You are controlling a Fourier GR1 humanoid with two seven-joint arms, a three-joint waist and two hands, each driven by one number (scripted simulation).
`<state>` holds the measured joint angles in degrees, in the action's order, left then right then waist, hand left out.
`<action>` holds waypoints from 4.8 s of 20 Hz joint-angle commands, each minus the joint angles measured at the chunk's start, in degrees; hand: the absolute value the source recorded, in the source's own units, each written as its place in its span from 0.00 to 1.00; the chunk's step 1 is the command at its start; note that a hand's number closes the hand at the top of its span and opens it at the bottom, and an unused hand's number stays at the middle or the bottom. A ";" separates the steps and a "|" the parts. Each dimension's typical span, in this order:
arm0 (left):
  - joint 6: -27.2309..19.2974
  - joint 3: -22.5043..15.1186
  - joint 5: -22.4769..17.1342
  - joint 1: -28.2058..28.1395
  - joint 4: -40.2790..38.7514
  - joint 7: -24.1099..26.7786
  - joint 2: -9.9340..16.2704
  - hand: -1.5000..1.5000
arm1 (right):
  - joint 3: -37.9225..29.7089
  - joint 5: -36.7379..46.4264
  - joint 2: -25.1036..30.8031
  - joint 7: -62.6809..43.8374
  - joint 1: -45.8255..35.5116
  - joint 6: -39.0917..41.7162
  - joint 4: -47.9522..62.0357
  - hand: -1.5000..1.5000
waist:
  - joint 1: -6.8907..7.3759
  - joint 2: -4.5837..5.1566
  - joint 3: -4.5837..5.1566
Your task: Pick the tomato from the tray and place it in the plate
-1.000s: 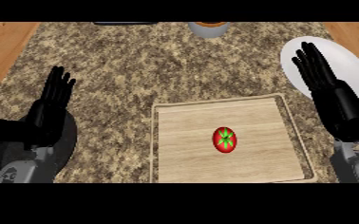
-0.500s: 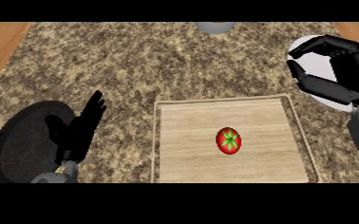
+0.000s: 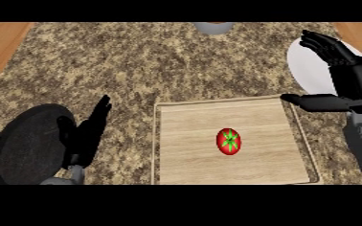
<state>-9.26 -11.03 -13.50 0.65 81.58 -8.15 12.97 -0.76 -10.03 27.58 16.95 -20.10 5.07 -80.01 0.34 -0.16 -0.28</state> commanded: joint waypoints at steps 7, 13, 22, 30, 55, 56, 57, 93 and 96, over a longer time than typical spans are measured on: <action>-0.31 -0.53 0.19 -1.25 -1.20 -2.43 -1.38 0.50 | 10.35 10.10 14.13 -12.95 -0.64 13.43 -8.82 0.00 | -0.66 -0.07 0.44; 1.17 1.77 -0.32 1.72 -2.23 -3.74 -0.20 0.50 | 15.94 15.66 12.84 -22.92 0.05 14.36 -18.64 0.00 | -0.63 0.08 0.35; 2.33 0.77 1.39 -2.32 0.49 -2.31 -1.87 0.50 | 24.07 26.85 3.25 -37.30 2.60 12.76 -27.57 0.00 | -0.33 0.08 0.31; 1.20 0.71 3.84 -2.95 1.62 -3.85 -3.65 0.50 | 26.42 30.80 -3.46 -42.00 4.61 17.16 -25.88 0.00 | -0.21 0.12 0.29; 4.04 5.56 6.73 1.07 -2.76 -3.15 -6.66 0.50 | 27.27 53.11 -13.61 -32.11 6.59 16.63 -11.13 0.00 | -0.28 0.20 0.28; 5.66 5.06 5.29 -4.65 4.66 -6.05 -4.98 0.50 | 26.45 53.18 -15.19 -32.75 5.19 16.71 -9.86 0.00 | -0.01 0.15 0.27; 5.60 5.29 5.62 -1.54 -0.38 -4.80 -6.15 0.50 | 27.46 53.70 -16.99 -35.00 4.59 17.30 -10.35 0.00 | -0.17 0.18 0.29; 4.99 6.17 8.31 -0.02 -1.19 -4.25 -8.75 0.50 | 12.68 70.98 -25.83 -45.03 17.90 -27.32 -27.54 1.00 | -0.92 0.18 0.27; 6.28 6.29 8.48 -3.23 0.83 -2.37 -7.44 0.50 | 4.48 61.72 -24.75 -39.56 14.85 -32.92 -21.44 1.00 | -0.25 0.32 0.21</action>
<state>-3.00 -3.86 -5.99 -1.31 84.08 -11.82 6.27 11.15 59.24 1.51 -27.18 -4.52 -22.05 -104.56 -0.19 -0.22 -0.27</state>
